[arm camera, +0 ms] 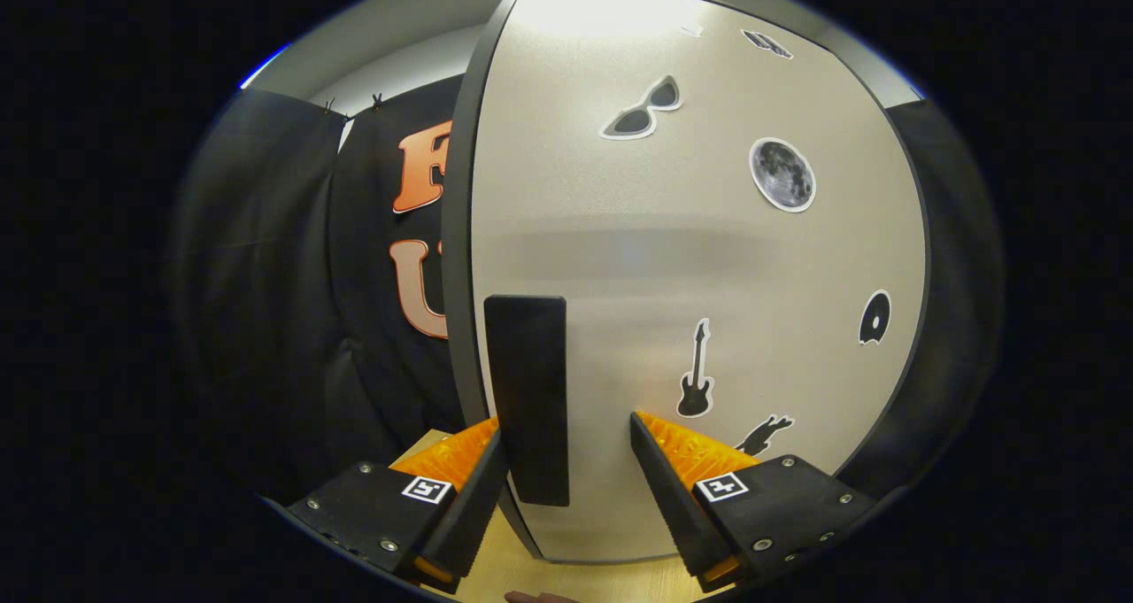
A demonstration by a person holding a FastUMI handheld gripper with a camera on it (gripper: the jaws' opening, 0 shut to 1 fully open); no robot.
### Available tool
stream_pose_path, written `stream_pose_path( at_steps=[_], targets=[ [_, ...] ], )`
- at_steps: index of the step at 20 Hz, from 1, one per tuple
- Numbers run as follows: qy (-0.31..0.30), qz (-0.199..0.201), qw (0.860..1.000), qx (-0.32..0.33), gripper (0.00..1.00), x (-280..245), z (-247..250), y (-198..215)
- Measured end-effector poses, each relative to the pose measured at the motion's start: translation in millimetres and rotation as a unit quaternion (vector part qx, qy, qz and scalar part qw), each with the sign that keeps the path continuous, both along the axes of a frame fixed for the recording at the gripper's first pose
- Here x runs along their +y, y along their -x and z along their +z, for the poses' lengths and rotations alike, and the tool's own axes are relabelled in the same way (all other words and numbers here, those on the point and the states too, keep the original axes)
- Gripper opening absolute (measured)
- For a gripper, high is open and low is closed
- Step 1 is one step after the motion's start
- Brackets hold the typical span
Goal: Open the shoe cabinet door, grab the shoes and put them into the shoe cabinet, then close the shoe cabinet door.
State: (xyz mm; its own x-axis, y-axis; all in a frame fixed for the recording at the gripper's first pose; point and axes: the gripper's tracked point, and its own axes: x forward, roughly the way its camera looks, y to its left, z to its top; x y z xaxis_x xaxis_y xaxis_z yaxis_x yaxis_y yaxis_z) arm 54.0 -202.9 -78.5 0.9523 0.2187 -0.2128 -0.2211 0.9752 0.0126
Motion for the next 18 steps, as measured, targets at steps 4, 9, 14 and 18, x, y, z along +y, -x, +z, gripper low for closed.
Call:
stream_pose_path(
  at_steps=[4, 9, 14, 18],
  targets=[
    [0.037, 0.007, 0.999, -0.003, 0.86, -2, 0, 1],
    [-0.014, 0.012, 0.999, 0.038, 0.87, -1, -1, 10],
    [-0.028, 0.017, 0.998, 0.046, 0.86, -5, 14, 52],
    [-0.011, 0.017, 0.999, 0.029, 0.86, -17, 34, 97]
  ],
)
